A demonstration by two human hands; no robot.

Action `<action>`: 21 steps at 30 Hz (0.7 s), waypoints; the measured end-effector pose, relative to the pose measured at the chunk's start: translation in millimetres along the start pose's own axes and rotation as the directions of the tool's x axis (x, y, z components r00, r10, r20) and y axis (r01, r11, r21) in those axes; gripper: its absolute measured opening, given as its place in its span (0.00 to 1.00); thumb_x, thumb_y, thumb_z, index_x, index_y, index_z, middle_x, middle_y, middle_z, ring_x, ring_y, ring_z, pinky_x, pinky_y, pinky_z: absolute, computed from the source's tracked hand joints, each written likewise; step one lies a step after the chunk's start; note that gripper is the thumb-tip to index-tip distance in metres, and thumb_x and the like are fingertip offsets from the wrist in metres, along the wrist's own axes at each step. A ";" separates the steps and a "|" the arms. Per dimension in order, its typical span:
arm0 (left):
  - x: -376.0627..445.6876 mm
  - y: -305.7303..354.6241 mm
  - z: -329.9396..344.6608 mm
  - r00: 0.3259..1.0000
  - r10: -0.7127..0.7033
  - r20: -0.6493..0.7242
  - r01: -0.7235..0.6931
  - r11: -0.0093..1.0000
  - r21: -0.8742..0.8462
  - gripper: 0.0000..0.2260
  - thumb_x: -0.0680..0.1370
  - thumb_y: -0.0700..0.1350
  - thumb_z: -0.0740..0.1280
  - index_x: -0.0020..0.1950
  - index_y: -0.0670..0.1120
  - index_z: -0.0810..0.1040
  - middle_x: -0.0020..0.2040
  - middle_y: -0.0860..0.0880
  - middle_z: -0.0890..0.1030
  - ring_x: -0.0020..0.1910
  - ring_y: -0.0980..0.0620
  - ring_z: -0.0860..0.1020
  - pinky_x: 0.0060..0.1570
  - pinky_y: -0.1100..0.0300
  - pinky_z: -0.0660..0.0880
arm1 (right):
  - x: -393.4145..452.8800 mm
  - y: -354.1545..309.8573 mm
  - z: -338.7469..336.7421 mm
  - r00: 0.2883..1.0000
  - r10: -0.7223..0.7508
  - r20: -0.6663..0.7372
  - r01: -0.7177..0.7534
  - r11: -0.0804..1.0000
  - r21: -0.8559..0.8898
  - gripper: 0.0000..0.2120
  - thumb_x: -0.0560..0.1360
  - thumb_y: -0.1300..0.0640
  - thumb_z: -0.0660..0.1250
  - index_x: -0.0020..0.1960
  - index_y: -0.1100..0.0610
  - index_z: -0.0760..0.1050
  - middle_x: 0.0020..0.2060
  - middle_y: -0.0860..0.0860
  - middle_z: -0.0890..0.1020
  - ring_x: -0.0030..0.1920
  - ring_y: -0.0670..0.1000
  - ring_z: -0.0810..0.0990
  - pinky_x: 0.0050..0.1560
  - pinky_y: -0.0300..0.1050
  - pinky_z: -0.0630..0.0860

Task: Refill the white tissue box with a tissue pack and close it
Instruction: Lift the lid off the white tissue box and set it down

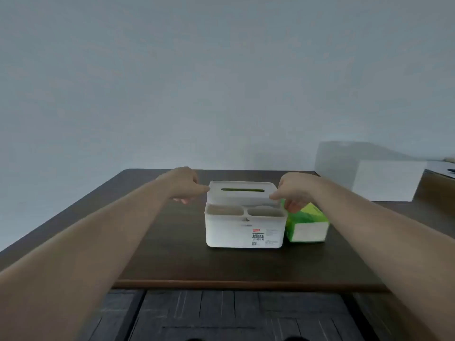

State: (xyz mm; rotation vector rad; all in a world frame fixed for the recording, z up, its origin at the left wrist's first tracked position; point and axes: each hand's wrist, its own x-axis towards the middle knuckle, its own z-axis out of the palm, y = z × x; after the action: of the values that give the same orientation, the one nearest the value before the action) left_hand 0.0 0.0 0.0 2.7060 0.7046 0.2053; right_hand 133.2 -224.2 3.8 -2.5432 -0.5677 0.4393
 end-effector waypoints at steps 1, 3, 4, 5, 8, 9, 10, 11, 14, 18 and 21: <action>0.0 -1.1 1.9 0.998 -0.012 0.056 0.013 1.000 -0.028 0.21 0.74 0.59 0.63 0.45 0.41 0.81 0.42 0.43 0.87 0.42 0.45 0.85 0.49 0.54 0.80 | -2.6 1.2 0.6 1.000 0.029 0.011 -0.029 1.000 0.008 0.24 0.76 0.55 0.69 0.67 0.65 0.69 0.48 0.63 0.81 0.44 0.57 0.83 0.53 0.50 0.82; -1.5 0.8 6.7 0.989 -0.002 0.151 0.015 0.996 -0.084 0.18 0.75 0.57 0.64 0.43 0.41 0.79 0.41 0.43 0.84 0.36 0.45 0.82 0.39 0.59 0.79 | -6.3 2.0 1.5 0.998 0.052 0.035 -0.052 0.999 -0.010 0.25 0.75 0.55 0.71 0.67 0.66 0.69 0.51 0.64 0.82 0.44 0.57 0.83 0.55 0.50 0.82; -3.7 2.6 9.8 0.980 -0.006 0.200 0.027 0.994 -0.105 0.16 0.75 0.56 0.65 0.42 0.43 0.77 0.39 0.44 0.82 0.34 0.46 0.79 0.33 0.62 0.76 | -7.4 3.0 2.9 0.997 0.066 0.039 -0.065 0.997 -0.035 0.24 0.75 0.54 0.71 0.65 0.66 0.71 0.49 0.62 0.82 0.42 0.56 0.83 0.55 0.49 0.81; -3.5 4.6 12.6 0.970 -0.001 0.244 0.032 0.992 -0.123 0.16 0.76 0.56 0.65 0.41 0.43 0.77 0.38 0.45 0.79 0.32 0.47 0.77 0.28 0.64 0.73 | -6.9 3.1 3.5 0.995 0.079 0.053 -0.076 0.995 -0.062 0.22 0.75 0.53 0.71 0.62 0.65 0.73 0.45 0.60 0.82 0.40 0.54 0.82 0.53 0.47 0.82; -3.3 7.9 18.2 0.951 -0.004 0.309 0.050 0.988 -0.143 0.15 0.77 0.54 0.66 0.41 0.42 0.76 0.35 0.47 0.76 0.27 0.51 0.73 0.21 0.69 0.68 | -4.4 5.4 2.4 0.995 0.092 0.048 -0.086 0.990 -0.112 0.13 0.75 0.52 0.70 0.51 0.62 0.76 0.38 0.55 0.80 0.33 0.50 0.80 0.37 0.40 0.76; -2.4 8.6 20.1 0.950 -0.003 0.312 0.053 0.987 -0.152 0.13 0.77 0.51 0.66 0.41 0.42 0.76 0.34 0.46 0.75 0.26 0.51 0.71 0.20 0.69 0.67 | -3.6 6.7 1.7 0.994 0.099 0.051 -0.091 0.987 -0.134 0.12 0.74 0.53 0.71 0.49 0.61 0.76 0.38 0.54 0.81 0.32 0.50 0.80 0.34 0.38 0.74; -1.2 9.0 21.7 0.952 -0.008 0.305 0.055 0.987 -0.149 0.11 0.77 0.49 0.65 0.40 0.42 0.75 0.34 0.46 0.75 0.26 0.51 0.71 0.20 0.68 0.66 | -3.8 7.7 1.3 0.993 0.107 0.054 -0.098 0.983 -0.153 0.11 0.74 0.53 0.71 0.48 0.60 0.76 0.37 0.54 0.81 0.32 0.49 0.80 0.32 0.37 0.73; 0.2 8.9 23.6 0.957 -0.012 0.290 0.055 0.989 -0.140 0.09 0.76 0.46 0.64 0.39 0.43 0.75 0.33 0.46 0.75 0.26 0.51 0.71 0.20 0.68 0.66 | -3.7 8.1 1.9 0.992 0.111 0.057 -0.099 0.980 -0.174 0.11 0.73 0.53 0.71 0.49 0.60 0.77 0.37 0.53 0.81 0.31 0.48 0.79 0.30 0.37 0.72; 2.9 8.8 27.5 0.967 -0.033 0.252 0.064 0.991 -0.119 0.07 0.73 0.41 0.62 0.36 0.42 0.75 0.29 0.47 0.73 0.25 0.51 0.68 0.22 0.66 0.64 | -2.8 7.3 7.7 0.991 0.121 0.051 -0.107 0.968 -0.227 0.08 0.72 0.58 0.70 0.49 0.60 0.76 0.35 0.53 0.79 0.29 0.48 0.77 0.25 0.35 0.68; 2.6 7.1 29.2 0.977 -0.019 0.211 0.043 0.993 -0.110 0.11 0.68 0.41 0.61 0.26 0.44 0.64 0.25 0.47 0.66 0.24 0.49 0.61 0.26 0.62 0.59 | -4.0 4.7 13.6 0.995 0.097 0.028 -0.086 0.959 -0.271 0.08 0.74 0.64 0.65 0.37 0.60 0.69 0.31 0.54 0.73 0.27 0.49 0.70 0.17 0.34 0.63; 3.6 4.1 26.8 0.986 0.011 0.166 0.014 0.989 -0.148 0.16 0.70 0.42 0.62 0.27 0.46 0.58 0.26 0.48 0.60 0.24 0.49 0.58 0.26 0.62 0.56 | -10.4 -0.9 9.0 0.998 0.061 0.001 -0.058 0.947 -0.315 0.10 0.74 0.64 0.62 0.34 0.60 0.69 0.29 0.54 0.71 0.26 0.50 0.66 0.25 0.39 0.62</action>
State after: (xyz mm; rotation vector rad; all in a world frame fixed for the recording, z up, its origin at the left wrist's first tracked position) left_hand 10.9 -9.2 -23.4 2.5441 0.6163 0.0293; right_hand 120.4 -224.8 -1.0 -2.8711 -0.6080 0.4108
